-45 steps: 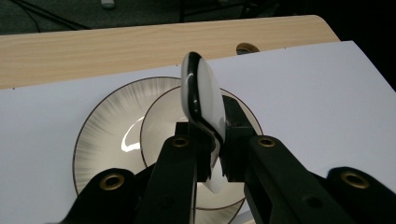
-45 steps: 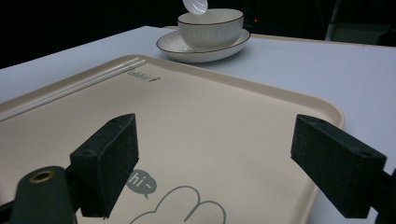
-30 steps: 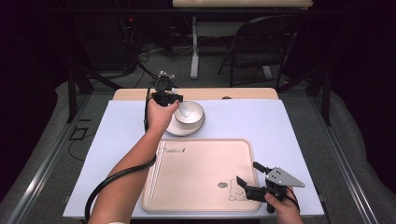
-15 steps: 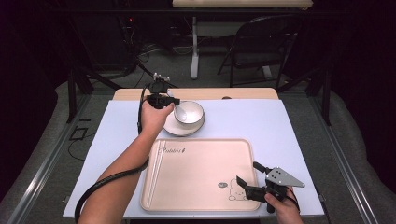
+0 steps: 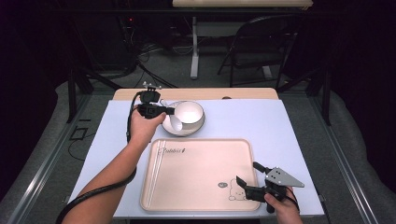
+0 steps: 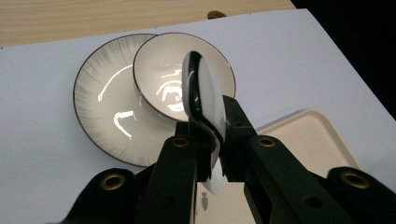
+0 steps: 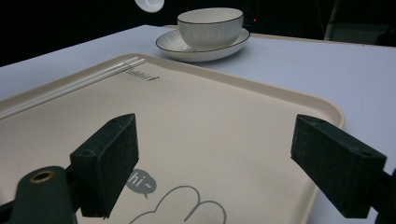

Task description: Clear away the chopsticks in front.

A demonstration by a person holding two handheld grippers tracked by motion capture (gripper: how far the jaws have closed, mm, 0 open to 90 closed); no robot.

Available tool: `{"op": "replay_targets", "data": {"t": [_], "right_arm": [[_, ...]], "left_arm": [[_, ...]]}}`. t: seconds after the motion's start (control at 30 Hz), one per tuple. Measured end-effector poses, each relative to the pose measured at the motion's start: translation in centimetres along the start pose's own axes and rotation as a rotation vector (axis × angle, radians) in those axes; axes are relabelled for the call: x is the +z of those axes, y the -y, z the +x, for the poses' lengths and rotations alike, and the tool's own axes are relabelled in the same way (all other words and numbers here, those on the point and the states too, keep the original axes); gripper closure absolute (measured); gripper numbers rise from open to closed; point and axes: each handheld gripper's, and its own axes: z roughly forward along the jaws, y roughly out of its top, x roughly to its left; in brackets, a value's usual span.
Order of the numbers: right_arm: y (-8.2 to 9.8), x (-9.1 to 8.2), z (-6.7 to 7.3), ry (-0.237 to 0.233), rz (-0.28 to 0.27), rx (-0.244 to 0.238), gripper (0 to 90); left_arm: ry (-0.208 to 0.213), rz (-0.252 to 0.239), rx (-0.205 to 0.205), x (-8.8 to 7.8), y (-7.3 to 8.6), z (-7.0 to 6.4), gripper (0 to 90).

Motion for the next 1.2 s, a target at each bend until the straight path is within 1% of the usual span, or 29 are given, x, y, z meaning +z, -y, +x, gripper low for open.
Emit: {"op": "replay_targets", "data": {"t": [0.1, 0.2, 0.37, 0.57, 0.73, 0.77, 1.0, 1.2], "right_arm": [[0.0, 0.0, 0.0, 0.0, 0.002, 0.004, 14.2], [0.0, 0.0, 0.1, 0.0, 0.003, 0.003, 14.3], [0.0, 0.0, 0.1, 0.001, 0.004, 0.002, 14.3], [0.0, 0.0, 0.1, 0.0, 0.008, -0.001, 14.3], [0.0, 0.1, 0.1, 0.001, 0.007, -0.003, 14.3], [0.0, 0.0, 0.1, 0.002, 0.008, -0.001, 14.2], [0.0, 0.1, 0.1, 0.002, 0.006, -0.005, 14.3], [0.0, 0.1, 0.1, 0.004, 0.008, -0.002, 14.3]], "left_arm": [[0.008, 0.003, 0.009, -0.7, 0.7, 0.1, 85.4], [0.014, -0.003, 0.01, -1.2, 1.4, 0.2, 85.4], [0.032, 0.003, 0.007, -1.9, 2.7, 0.3, 85.4], [0.038, 0.004, 0.014, -2.8, 4.1, 0.5, 85.5], [0.054, 0.006, 0.006, -3.2, 5.3, 0.6, 85.4], [0.054, 0.007, 0.011, -3.3, 5.5, 0.6, 85.4], [0.063, 0.005, 0.007, -4.0, 7.0, 0.7, 85.4], [0.066, 0.009, 0.015, -4.3, 7.7, 0.5, 85.4]]}}
